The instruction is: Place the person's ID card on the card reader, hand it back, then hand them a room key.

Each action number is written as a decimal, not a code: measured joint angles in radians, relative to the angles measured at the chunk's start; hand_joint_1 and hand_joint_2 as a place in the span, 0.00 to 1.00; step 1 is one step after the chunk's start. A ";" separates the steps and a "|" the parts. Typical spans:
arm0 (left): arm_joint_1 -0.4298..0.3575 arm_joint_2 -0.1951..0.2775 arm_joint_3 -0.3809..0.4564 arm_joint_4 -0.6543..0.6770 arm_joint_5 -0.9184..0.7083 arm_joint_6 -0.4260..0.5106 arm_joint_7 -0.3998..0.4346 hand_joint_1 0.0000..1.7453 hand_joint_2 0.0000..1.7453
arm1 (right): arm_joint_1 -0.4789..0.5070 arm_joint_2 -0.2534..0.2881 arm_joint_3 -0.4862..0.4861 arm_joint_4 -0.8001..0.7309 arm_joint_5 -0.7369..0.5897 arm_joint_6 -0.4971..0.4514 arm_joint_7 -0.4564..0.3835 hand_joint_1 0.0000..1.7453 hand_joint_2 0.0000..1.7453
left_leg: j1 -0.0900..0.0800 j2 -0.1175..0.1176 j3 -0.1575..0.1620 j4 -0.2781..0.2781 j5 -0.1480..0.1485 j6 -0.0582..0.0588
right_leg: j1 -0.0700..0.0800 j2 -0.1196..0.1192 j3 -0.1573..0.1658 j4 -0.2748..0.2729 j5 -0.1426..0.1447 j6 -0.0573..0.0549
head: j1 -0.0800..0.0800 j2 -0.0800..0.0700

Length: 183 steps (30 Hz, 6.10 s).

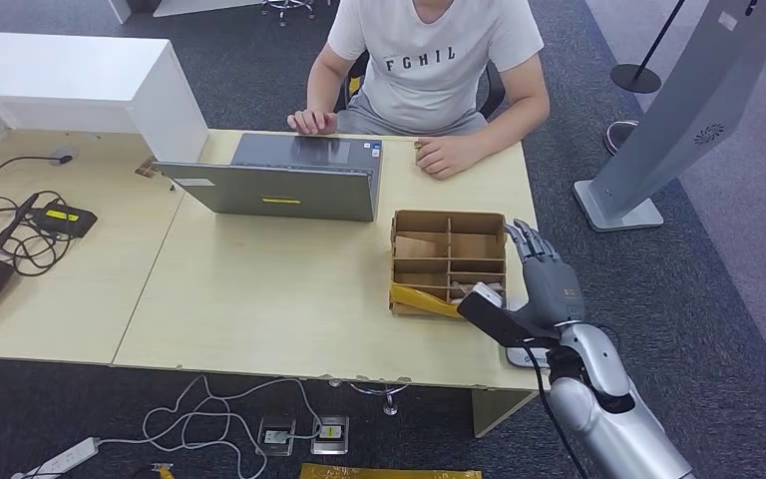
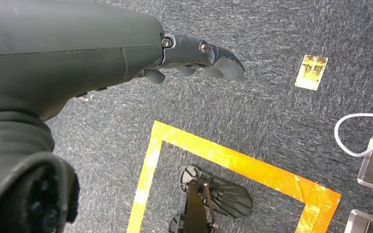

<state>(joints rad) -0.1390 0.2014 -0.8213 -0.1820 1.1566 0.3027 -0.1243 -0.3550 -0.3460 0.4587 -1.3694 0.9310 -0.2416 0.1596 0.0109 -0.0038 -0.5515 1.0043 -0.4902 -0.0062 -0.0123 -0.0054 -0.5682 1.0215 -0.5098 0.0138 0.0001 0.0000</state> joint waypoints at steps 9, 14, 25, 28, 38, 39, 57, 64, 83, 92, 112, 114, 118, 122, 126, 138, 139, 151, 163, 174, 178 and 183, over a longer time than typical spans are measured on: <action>0.000 0.002 0.000 0.000 0.000 0.004 0.006 0.00 0.00 | -0.002 0.019 0.026 0.034 -0.001 0.000 0.000 0.00 1.00 | 0.000 0.000 0.000 0.000 0.000 0.000 | 0.000 0.000 0.000 0.000 0.000 0.000 | 0.000 0.000; 0.000 0.003 0.000 0.000 0.006 0.006 0.008 0.00 0.00 | -0.004 0.025 0.037 0.048 0.000 0.000 0.000 0.00 1.00 | 0.000 0.000 0.000 0.000 0.000 0.000 | 0.000 0.000 0.000 0.000 0.000 0.000 | 0.000 0.000; 0.001 0.003 0.000 0.000 0.004 0.005 0.009 0.00 0.00 | -0.014 0.043 0.054 0.074 0.011 0.005 0.001 0.00 1.00 | 0.000 0.000 0.000 0.000 0.000 0.000 | 0.000 0.000 0.000 0.000 0.000 0.000 | 0.000 0.000; 0.001 0.003 0.000 0.000 0.000 0.001 0.011 0.00 0.00 | -0.014 0.045 0.060 0.077 0.016 0.007 0.003 0.00 1.00 | 0.000 0.000 0.000 0.000 0.000 0.000 | 0.000 0.000 0.000 0.000 0.000 0.000 | 0.000 0.000; 0.001 0.003 0.000 0.000 -0.001 0.001 0.022 0.00 0.00 | -0.014 0.045 0.068 0.082 0.018 0.007 0.004 0.00 1.00 | 0.000 0.000 0.000 0.000 0.000 0.000 | 0.000 0.000 0.000 0.000 0.000 0.000 | 0.000 0.000; 0.001 0.003 0.000 0.000 0.000 0.001 0.023 0.00 0.00 | -0.014 0.046 0.068 0.082 0.019 0.007 0.004 0.00 1.00 | 0.000 0.000 0.000 0.000 0.000 0.000 | 0.000 0.000 0.000 0.000 0.000 0.000 | 0.000 0.000; 0.001 0.007 0.000 0.000 0.002 -0.017 0.037 0.00 0.00 | -0.023 0.050 0.071 0.099 0.021 0.033 0.025 0.00 1.00 | 0.000 0.000 0.000 0.000 0.000 0.000 | 0.000 0.000 0.000 0.000 0.000 0.000 | 0.000 0.000; 0.001 0.009 0.000 0.000 0.003 -0.018 0.037 0.00 0.00 | -0.023 0.050 0.071 0.099 0.018 0.045 0.034 0.00 1.00 | 0.000 0.000 0.000 0.000 0.000 0.000 | 0.000 0.000 0.000 0.000 0.000 0.000 | 0.000 0.000; 0.001 0.024 0.000 0.002 0.007 -0.029 0.038 0.00 0.00 | -0.029 0.050 0.081 0.099 0.037 0.085 0.046 1.00 1.00 | 0.000 0.000 0.000 0.000 0.000 0.000 | 0.000 0.000 0.000 0.000 0.000 0.000 | 0.000 0.000; 0.001 0.028 0.000 0.002 0.010 -0.035 0.038 0.00 0.00 | -0.036 0.050 0.082 0.099 0.049 0.099 0.046 1.00 1.00 | 0.000 0.000 0.000 0.000 0.000 0.000 | 0.000 0.000 0.000 0.000 0.000 0.000 | 0.000 0.000; 0.002 0.031 -0.001 0.003 0.010 -0.040 0.055 0.00 0.00 | -0.039 0.053 0.084 0.107 0.047 0.060 0.010 1.00 1.00 | 0.000 0.000 0.000 0.000 0.000 0.000 | 0.000 0.000 0.000 0.000 0.000 0.000 | 0.000 0.000; 0.002 0.031 -0.001 0.003 0.010 -0.040 0.055 0.00 0.00 | -0.048 0.053 0.085 0.107 0.055 0.045 0.006 1.00 1.00 | 0.000 0.000 0.000 0.000 0.000 0.000 | 0.000 0.000 0.000 0.000 0.000 0.000 | 0.000 0.000; 0.002 0.031 -0.001 0.003 0.010 -0.040 0.055 0.00 0.00 | -0.064 0.052 0.085 0.107 0.061 0.038 0.003 1.00 1.00 | 0.000 0.000 0.000 0.000 0.000 0.000 | 0.000 0.000 0.000 0.000 0.000 0.000 | 0.000 0.000; 0.002 0.031 -0.001 0.003 0.009 -0.043 0.054 0.00 0.00 | -0.078 0.046 0.084 0.106 0.121 -0.007 -0.015 1.00 1.00 | 0.000 0.000 0.000 0.000 0.000 0.000 | 0.000 0.000 0.000 0.000 0.000 0.000 | 0.000 0.000; 0.003 0.031 -0.002 0.003 0.008 -0.045 0.050 0.00 0.00 | -0.127 0.020 0.059 0.083 0.176 -0.007 -0.046 1.00 1.00 | 0.000 0.000 0.001 0.000 0.000 0.000 | 0.000 0.001 0.000 0.000 0.001 0.000 | 0.000 0.000; 0.005 0.026 -0.004 0.005 -0.011 -0.042 0.050 0.00 0.00 | -0.235 -0.022 -0.089 -0.039 0.323 -0.174 -0.163 1.00 1.00 | 0.000 0.000 0.001 0.000 0.000 0.000 | 0.000 0.001 0.000 0.000 0.001 0.000 | 0.000 0.000; 0.005 0.025 -0.004 0.005 -0.011 -0.042 0.049 0.00 0.00 | -0.238 -0.021 -0.101 -0.043 0.324 -0.187 -0.171 1.00 1.00 | 0.000 0.000 0.001 0.000 0.000 0.000 | 0.000 0.000 0.000 0.000 0.001 0.000 | 0.000 0.000; 0.004 0.019 -0.005 0.005 -0.023 -0.047 0.041 0.00 0.00 | -0.243 0.011 -0.182 0.075 0.303 -0.334 -0.228 1.00 1.00 | 0.000 0.000 0.000 0.000 0.000 0.000 | 0.000 0.000 0.000 0.000 0.001 0.000 | 0.000 0.000; 0.002 0.018 -0.009 0.005 -0.042 -0.067 0.038 0.00 0.00 | -0.349 0.075 -0.181 0.402 0.325 -0.431 -0.277 1.00 1.00 | 0.000 0.000 0.000 0.000 0.000 0.000 | 0.000 0.000 0.000 0.000 0.001 0.000 | 0.000 0.000; 0.002 0.019 -0.009 0.005 -0.042 -0.069 0.036 0.00 0.00 | -0.379 0.111 -0.180 0.502 0.327 -0.431 -0.276 1.00 1.00 | 0.000 0.000 0.000 0.000 0.000 0.000 | 0.000 0.000 0.000 0.000 0.001 0.000 | 0.000 0.000; 0.002 0.021 -0.009 0.005 -0.042 -0.069 0.035 0.00 0.00 | -0.380 0.116 -0.180 0.514 0.327 -0.431 -0.276 1.00 1.00 | 0.000 0.000 0.000 0.000 0.000 0.000 | 0.000 0.000 0.000 0.000 0.001 0.000 | 0.000 0.000; 0.002 0.021 -0.009 0.005 -0.042 -0.069 0.035 0.00 0.00 | -0.382 0.121 -0.180 0.529 0.327 -0.431 -0.276 1.00 1.00 | 0.000 0.000 0.000 0.000 0.000 0.000 | 0.000 0.000 0.000 0.000 0.001 0.000 | 0.000 0.000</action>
<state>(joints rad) -0.1367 0.2220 -0.8306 -0.1774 1.1144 0.2335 -0.0889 -0.7366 -0.2254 0.2785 -0.8406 1.2577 -0.6725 -0.1167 0.0112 -0.0040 -0.5516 1.0046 -0.4900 -0.0063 -0.0121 -0.0053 -0.5683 1.0216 -0.5091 0.0141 0.0000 0.0000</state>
